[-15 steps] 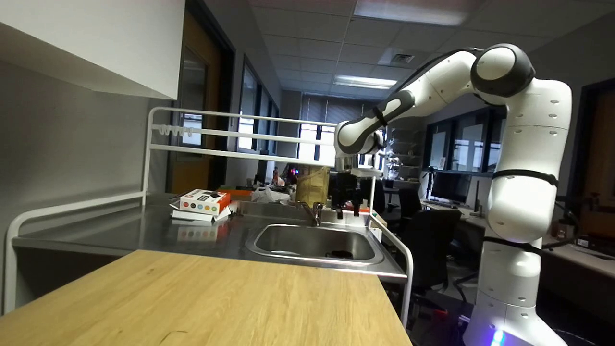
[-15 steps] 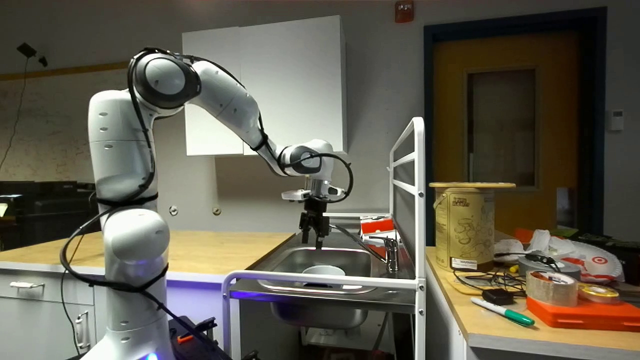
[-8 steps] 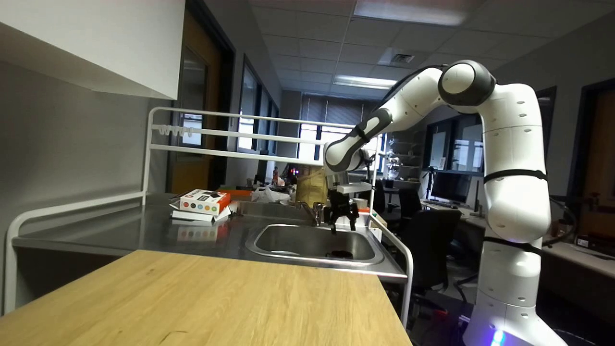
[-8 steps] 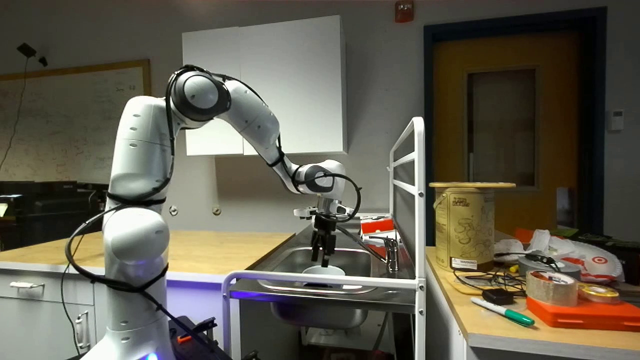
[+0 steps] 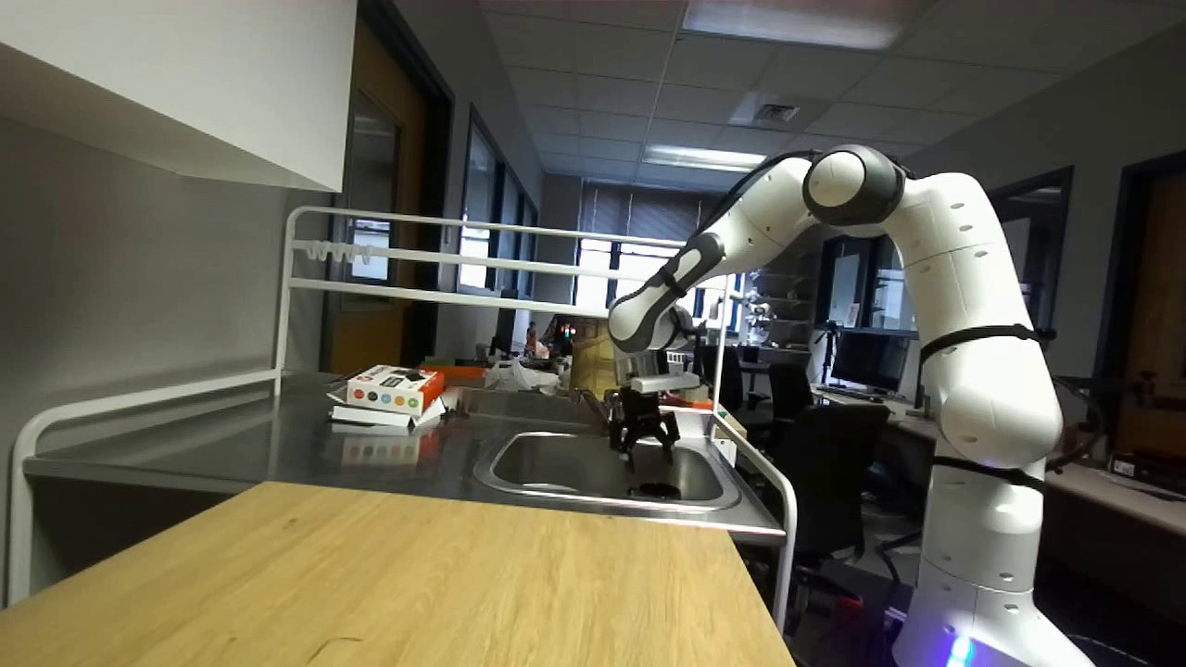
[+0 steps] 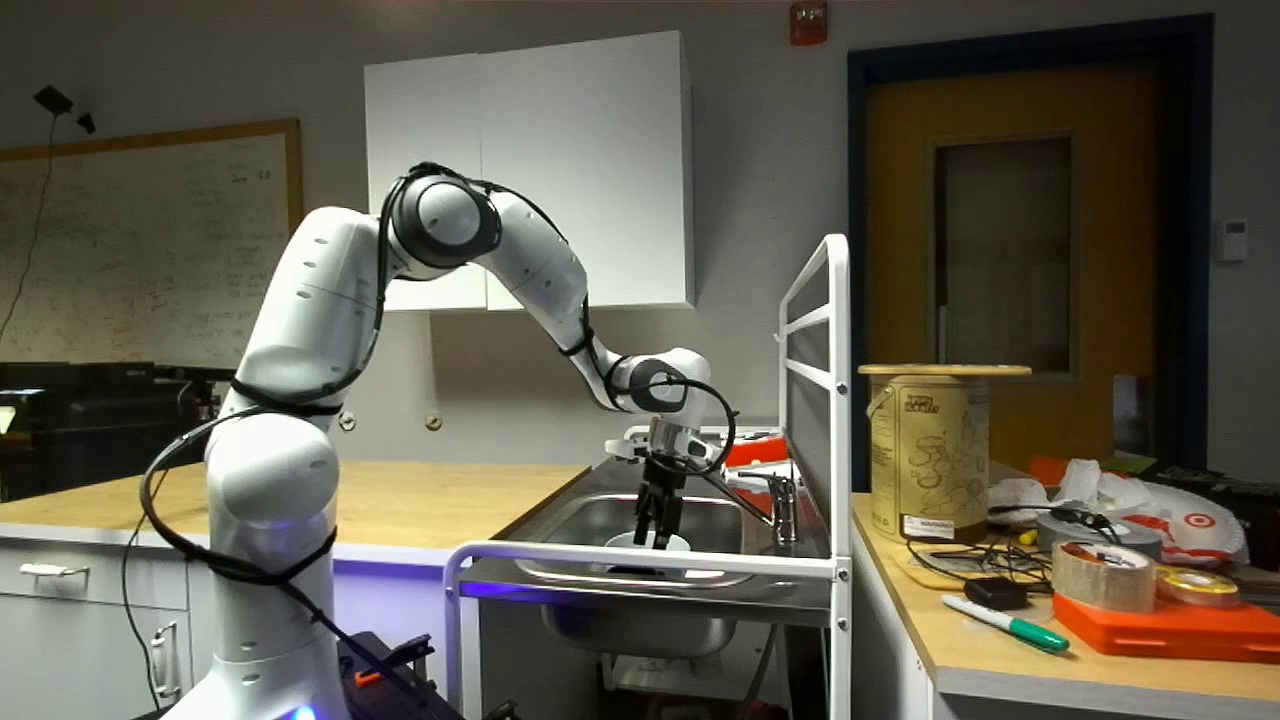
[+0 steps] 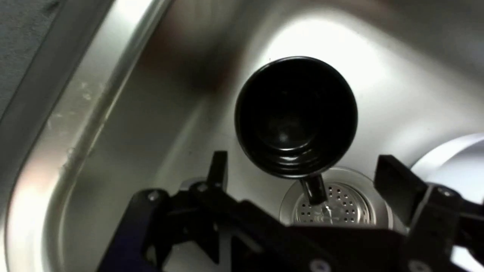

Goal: Pick up the pink cup from the sink and place it on the right

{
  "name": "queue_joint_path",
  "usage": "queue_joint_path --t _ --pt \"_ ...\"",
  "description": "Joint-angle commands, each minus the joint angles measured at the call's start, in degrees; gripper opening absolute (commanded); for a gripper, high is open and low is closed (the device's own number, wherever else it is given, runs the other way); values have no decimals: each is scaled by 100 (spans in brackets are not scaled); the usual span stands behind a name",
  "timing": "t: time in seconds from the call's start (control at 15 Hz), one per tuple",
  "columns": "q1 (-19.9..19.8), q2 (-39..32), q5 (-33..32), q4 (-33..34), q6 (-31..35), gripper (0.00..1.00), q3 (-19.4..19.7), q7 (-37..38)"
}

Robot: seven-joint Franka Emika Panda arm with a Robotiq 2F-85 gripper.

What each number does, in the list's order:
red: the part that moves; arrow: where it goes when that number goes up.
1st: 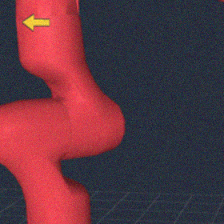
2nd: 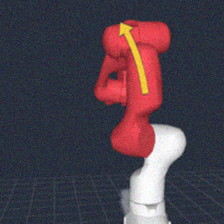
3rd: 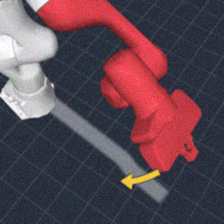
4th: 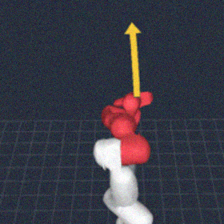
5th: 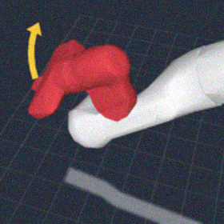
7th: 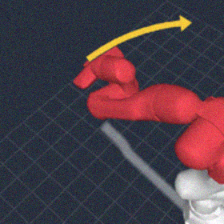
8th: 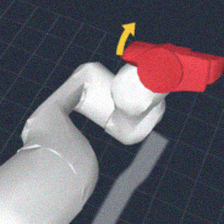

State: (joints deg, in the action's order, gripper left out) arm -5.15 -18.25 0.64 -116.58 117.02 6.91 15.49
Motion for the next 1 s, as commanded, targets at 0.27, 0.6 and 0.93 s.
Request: queue_joint_path --t 0.27,0.6,0.93 --pt "-21 -613 1052 777 -154 100 -166 -19" --pt "20 -590 1299 578 -205 100 -150 214" --pt "241 -42 1219 -37 -232 100 -160 601"
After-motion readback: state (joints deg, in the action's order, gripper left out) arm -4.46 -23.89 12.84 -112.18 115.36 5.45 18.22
